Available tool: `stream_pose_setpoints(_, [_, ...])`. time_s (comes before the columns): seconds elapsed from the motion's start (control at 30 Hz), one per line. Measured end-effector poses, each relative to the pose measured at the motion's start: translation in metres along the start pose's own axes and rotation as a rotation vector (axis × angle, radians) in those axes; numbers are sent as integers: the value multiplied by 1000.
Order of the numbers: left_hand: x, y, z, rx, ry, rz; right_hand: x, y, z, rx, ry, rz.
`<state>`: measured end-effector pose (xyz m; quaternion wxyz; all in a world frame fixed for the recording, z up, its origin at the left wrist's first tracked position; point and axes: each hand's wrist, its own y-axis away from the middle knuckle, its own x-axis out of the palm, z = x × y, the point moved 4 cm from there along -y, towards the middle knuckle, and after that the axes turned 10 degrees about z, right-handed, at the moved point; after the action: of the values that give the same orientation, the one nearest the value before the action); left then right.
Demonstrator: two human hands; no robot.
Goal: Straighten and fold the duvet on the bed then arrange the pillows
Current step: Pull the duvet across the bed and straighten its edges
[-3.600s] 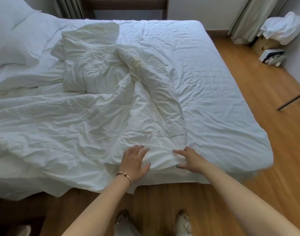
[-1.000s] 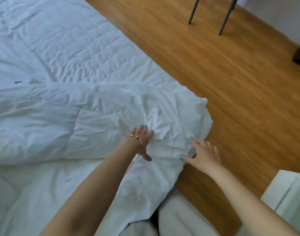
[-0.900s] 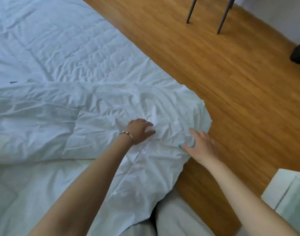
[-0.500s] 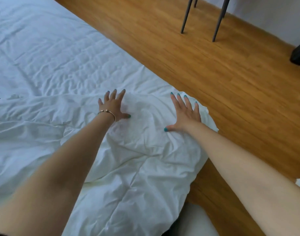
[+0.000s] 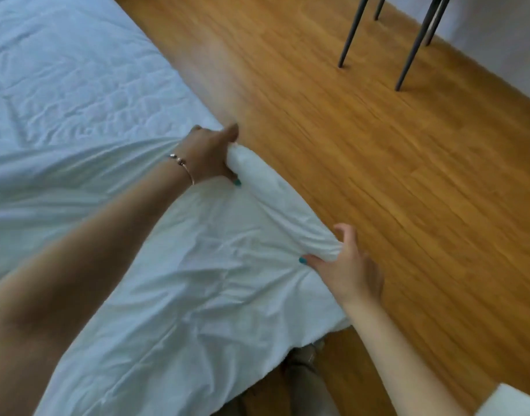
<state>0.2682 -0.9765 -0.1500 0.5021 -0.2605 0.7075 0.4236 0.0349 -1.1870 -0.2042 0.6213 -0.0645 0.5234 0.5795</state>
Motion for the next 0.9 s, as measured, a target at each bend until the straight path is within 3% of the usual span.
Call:
stream_pose_setpoints(0.07, [-9,-36,-64,207,-73,49,-22,2,-44,127,-94,-41])
stream_pose_setpoints(0.13, [21,-62,-95,215,-260,131,-15,-4,-72,156,33,134])
stream_pose_setpoints(0.2, [64,-69,-87,-25,-360,135,2,-11,-83,44,192,287])
stream_pose_setpoints(0.3, [114,-24,-65,-500,91,-35,15,-25,-78,-148,164,366])
stream_pose_setpoints(0.37, [152,20,-66,-670,216,-4,27,-29,-62,-225,102,495])
stream_pose_setpoints(0.47, [180,44,-66,-677,214,93,47,-36,-33,-258,196,656])
stream_pose_setpoints(0.6, [170,3,-47,-708,263,233,50,-55,-19,-215,349,742])
stream_pose_setpoints(0.9, [159,-14,-34,-740,398,433,-22,-123,15,-256,479,1048])
